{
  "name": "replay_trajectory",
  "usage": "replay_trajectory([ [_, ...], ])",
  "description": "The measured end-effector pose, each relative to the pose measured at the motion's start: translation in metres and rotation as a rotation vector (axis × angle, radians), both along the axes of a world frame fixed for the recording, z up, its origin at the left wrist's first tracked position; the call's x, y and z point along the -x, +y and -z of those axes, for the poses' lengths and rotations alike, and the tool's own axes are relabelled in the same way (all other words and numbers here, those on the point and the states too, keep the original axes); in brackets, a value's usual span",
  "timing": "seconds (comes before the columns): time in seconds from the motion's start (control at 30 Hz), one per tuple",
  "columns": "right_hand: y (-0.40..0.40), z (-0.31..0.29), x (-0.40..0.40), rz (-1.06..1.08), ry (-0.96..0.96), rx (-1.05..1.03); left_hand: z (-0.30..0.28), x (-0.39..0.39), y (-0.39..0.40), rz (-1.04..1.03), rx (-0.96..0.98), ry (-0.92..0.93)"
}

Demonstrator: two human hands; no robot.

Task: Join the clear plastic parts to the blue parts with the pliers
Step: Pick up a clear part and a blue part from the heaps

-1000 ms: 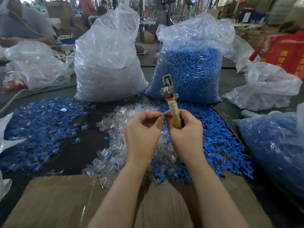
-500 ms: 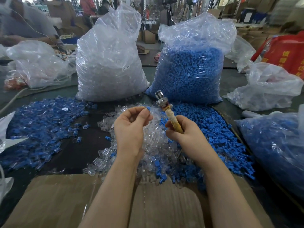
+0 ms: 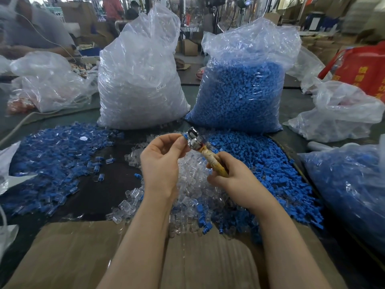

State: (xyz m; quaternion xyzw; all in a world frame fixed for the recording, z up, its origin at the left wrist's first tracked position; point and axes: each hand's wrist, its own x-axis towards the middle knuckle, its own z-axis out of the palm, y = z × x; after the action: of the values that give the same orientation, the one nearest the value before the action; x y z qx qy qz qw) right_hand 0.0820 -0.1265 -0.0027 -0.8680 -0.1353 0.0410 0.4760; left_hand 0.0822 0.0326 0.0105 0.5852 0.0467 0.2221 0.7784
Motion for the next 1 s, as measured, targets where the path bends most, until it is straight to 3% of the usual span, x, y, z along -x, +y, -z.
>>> replay_trajectory([
  [0.53,-0.0017,0.0024,-0.0007,-0.033,-0.018,0.072,-0.0011,0.0033,0.0007,0.028,-0.073,-0.045],
  [1.0,0.0046,0.0036,0.0025,0.026,-0.130,0.144,-0.0023,0.0036,-0.0009,0.026,-0.029,0.000],
])
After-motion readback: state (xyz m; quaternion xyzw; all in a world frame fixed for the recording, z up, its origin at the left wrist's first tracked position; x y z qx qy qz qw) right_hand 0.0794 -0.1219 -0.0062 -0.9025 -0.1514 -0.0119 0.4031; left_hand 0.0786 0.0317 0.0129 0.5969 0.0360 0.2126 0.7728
